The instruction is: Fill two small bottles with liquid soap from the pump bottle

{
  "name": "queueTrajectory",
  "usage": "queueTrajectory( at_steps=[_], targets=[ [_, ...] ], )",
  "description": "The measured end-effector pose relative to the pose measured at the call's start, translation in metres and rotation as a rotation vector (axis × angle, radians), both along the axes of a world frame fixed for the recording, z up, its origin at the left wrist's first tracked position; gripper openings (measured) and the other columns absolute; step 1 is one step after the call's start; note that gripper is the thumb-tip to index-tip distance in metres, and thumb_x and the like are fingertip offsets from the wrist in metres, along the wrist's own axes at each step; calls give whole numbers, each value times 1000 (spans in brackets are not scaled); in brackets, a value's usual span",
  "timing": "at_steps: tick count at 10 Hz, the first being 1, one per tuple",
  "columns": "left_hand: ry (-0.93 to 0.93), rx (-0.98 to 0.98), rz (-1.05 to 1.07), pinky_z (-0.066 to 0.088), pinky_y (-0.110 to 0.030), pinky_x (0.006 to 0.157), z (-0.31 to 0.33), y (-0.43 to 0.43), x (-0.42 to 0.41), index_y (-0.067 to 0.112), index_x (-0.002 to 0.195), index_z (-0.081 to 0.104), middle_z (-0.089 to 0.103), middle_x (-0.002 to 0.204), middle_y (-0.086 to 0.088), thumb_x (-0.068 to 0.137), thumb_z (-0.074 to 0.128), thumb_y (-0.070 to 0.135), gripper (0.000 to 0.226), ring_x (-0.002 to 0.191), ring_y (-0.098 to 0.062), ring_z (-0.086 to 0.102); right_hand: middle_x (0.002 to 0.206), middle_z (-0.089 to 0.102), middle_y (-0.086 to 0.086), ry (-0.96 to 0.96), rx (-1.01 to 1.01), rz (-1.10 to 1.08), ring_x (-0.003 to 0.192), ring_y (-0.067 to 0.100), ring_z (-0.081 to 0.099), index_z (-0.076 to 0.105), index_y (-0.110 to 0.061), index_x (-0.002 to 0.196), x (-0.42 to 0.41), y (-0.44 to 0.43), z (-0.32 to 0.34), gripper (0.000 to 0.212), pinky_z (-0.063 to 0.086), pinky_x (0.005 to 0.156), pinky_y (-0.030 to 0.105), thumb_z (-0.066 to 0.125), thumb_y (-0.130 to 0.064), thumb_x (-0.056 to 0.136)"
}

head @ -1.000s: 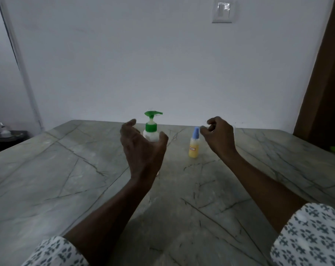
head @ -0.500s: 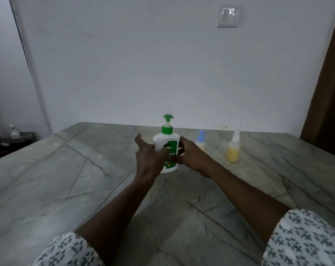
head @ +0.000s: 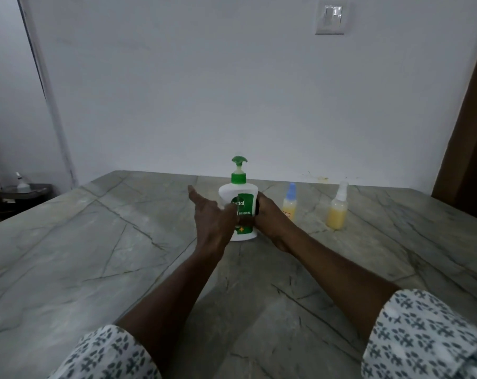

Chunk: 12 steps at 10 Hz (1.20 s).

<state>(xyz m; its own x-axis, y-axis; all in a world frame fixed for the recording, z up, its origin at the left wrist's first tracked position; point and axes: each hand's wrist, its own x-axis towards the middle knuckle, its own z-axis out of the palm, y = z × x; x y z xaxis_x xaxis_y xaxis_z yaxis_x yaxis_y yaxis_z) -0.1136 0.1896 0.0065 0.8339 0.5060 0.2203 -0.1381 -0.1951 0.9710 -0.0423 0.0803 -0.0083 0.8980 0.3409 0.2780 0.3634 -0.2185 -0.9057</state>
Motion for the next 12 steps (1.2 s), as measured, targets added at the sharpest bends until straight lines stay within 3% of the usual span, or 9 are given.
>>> queueTrajectory(
  at_steps=[1, 3, 5, 7, 9, 12],
  targets=[
    [-24, -84, 128, 56, -54, 96, 2, 12, 4, 24, 157, 1, 52, 137, -35, 84, 59, 11, 94, 122, -46, 58, 126, 65, 8, 2, 2, -24, 109, 21, 63, 52, -16, 127, 13, 11, 5, 60, 52, 97, 40, 80, -6, 75],
    [-48, -183, 235, 58, -52, 91, 2, 22, 12, 11, 155, 15, 53, 133, -29, 86, 51, -2, 80, 116, -42, 61, 117, 68, 7, 33, 58, -33, 104, 22, 66, 54, -12, 124, 36, 34, 5, 58, 53, 94, 44, 80, -2, 73],
    [-46, -176, 246, 59, -51, 92, -1, 20, 21, 11, 155, 17, 49, 139, -24, 86, 53, -3, 79, 118, -38, 60, 121, 66, 9, 34, 80, -43, 106, 24, 64, 50, -11, 126, 46, 45, 5, 64, 54, 91, 41, 81, -1, 72],
    [-28, -174, 259, 57, -50, 96, -3, 20, 22, 9, 156, 17, 43, 148, -23, 89, 52, -5, 77, 122, -36, 57, 122, 66, 10, 44, 87, -57, 109, 24, 64, 49, -10, 128, 51, 46, 0, 69, 53, 96, 45, 83, -3, 69],
    [-7, -160, 258, 58, -45, 93, -6, 20, 24, 7, 155, 18, 46, 146, -24, 90, 53, -7, 75, 121, -35, 58, 124, 65, 9, 23, 51, -59, 110, 24, 63, 48, -11, 130, 49, 49, 0, 71, 52, 97, 44, 83, -6, 69],
    [3, -99, 288, 48, -33, 79, -8, 18, 22, 3, 150, 25, 50, 138, -23, 92, 53, 2, 64, 116, -34, 57, 135, 55, 13, 42, -24, -92, 118, 25, 57, 27, -11, 148, 40, 36, 3, 95, 48, 103, 45, 83, -11, 72]
  ],
)
